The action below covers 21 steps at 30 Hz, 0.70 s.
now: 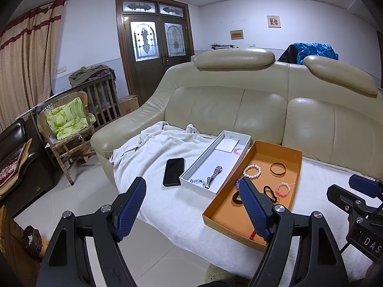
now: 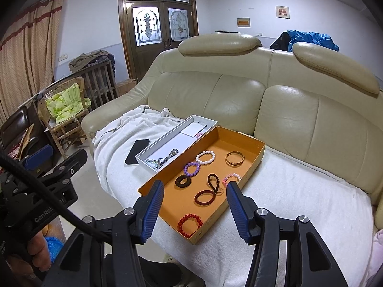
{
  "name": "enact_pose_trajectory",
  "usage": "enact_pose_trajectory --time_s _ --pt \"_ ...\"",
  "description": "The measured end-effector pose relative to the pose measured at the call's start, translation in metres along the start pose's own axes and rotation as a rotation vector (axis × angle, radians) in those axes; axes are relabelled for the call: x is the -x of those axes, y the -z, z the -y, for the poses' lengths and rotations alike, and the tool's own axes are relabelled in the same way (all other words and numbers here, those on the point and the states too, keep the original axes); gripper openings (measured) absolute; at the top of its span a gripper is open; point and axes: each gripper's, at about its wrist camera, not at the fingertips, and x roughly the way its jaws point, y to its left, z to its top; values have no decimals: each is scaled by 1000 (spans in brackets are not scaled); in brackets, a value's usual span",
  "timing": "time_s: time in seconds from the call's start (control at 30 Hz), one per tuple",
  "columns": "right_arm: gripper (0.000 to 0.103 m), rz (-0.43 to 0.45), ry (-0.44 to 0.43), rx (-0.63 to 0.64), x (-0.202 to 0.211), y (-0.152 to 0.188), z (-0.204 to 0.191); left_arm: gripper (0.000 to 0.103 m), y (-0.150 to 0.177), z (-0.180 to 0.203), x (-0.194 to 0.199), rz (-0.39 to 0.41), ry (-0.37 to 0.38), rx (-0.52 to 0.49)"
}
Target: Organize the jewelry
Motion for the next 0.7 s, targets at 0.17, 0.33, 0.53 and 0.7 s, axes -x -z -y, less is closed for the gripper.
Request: enact_pose_trajectory --time_s 0.17,0.33,0.53,0.7 --pt "58 -7 3 3 -4 -2 -1 80 1 -2 -4 -7 1 3" --pt "58 -11 3 8 -7 -3 -3 80 1 -4 -7 -10 1 9" --pt "58 -15 7 18 -10 -6 -8 80 1 -9 -10 -14 1 19" --pt "58 -16 9 28 -11 -7 -13 80 2 -13 -11 -14 3 26"
